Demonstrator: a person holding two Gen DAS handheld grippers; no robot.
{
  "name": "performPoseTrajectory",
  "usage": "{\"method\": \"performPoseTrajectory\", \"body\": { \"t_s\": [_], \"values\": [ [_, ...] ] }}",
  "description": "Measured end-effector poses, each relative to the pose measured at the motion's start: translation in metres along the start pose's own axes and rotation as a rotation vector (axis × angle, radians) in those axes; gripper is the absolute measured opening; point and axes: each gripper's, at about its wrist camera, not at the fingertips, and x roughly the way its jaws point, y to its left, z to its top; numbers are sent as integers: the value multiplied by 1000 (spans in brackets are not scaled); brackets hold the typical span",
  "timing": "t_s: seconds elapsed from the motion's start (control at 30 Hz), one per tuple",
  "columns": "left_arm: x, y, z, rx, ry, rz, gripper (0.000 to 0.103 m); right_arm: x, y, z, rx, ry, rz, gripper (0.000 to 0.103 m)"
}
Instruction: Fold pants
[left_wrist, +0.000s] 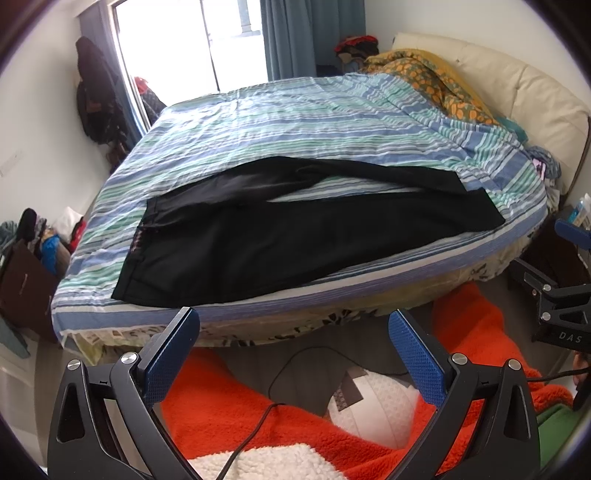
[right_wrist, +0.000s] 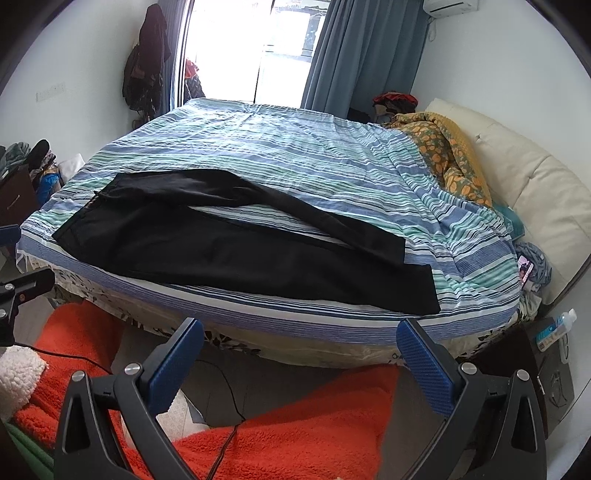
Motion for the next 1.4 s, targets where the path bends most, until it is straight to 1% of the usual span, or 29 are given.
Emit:
{"method": "performPoseTrajectory", "body": {
  "t_s": [0.43, 0.57, 0.63, 0.7, 0.73, 0.83, 0.87, 0.9, 0.93, 1.0, 1.03, 1.07, 1.17, 1.2, 1.23, 1.3, 1.33, 1.4],
  "values": [
    [3, 2, -2, -5, 8, -2, 102, 4, 3, -3, -9, 16, -3, 103],
    [4, 6, 1, 0, -2, -13, 102, 3, 2, -3, 0, 6, 17, 103],
    [3, 16, 12, 1, -55, 8, 102, -4, -5, 2, -2, -59, 39, 103],
    [4, 34, 31, -40, -116, 64, 102, -18, -21, 15, -10, -191, 49, 103],
    [4, 43, 40, -72, -137, 71, 102, -27, -33, 22, 1, -277, 48, 103],
    [10, 67, 62, -199, -177, 28, 102, -42, -74, 37, 73, -533, 63, 103],
    [16, 71, 65, -233, -175, 15, 102, -36, -86, 40, 92, -579, 91, 103],
    [24, 71, 64, -252, -162, 8, 102, -17, -96, 43, 107, -570, 126, 103],
    [34, 69, 63, -262, -135, 1, 102, 12, -103, 50, 119, -475, 152, 103],
    [57, 60, 55, -248, -58, -20, 102, 91, -112, 54, 128, -150, 187, 103],
    [69, 53, 49, -229, -14, -27, 102, 123, -117, 47, 139, -76, 206, 97],
    [78, 48, 43, -213, 17, -24, 102, 146, -122, 41, 133, -57, 203, 93],
    [98, 34, 29, -181, 87, 3, 102, 212, -134, 35, 11, 3, 88, 91],
    [104, 31, 29, -179, 106, 8, 102, 230, -143, 34, -22, 20, 76, 85],
    [112, 30, 30, -180, 126, 8, 102, 249, -150, 35, -51, 37, 68, 77],
    [123, 29, 33, -180, 148, 13, 102, 284, -158, 39, -110, 77, 55, 71],
    [128, 28, 36, -176, 157, 19, 102, 298, -165, 35, -143, 85, 54, 71],
    [139, 22, 41, -160, 176, 27, 102, 328, -162, 37, -245, 105, 45, 71]
  ]
}}
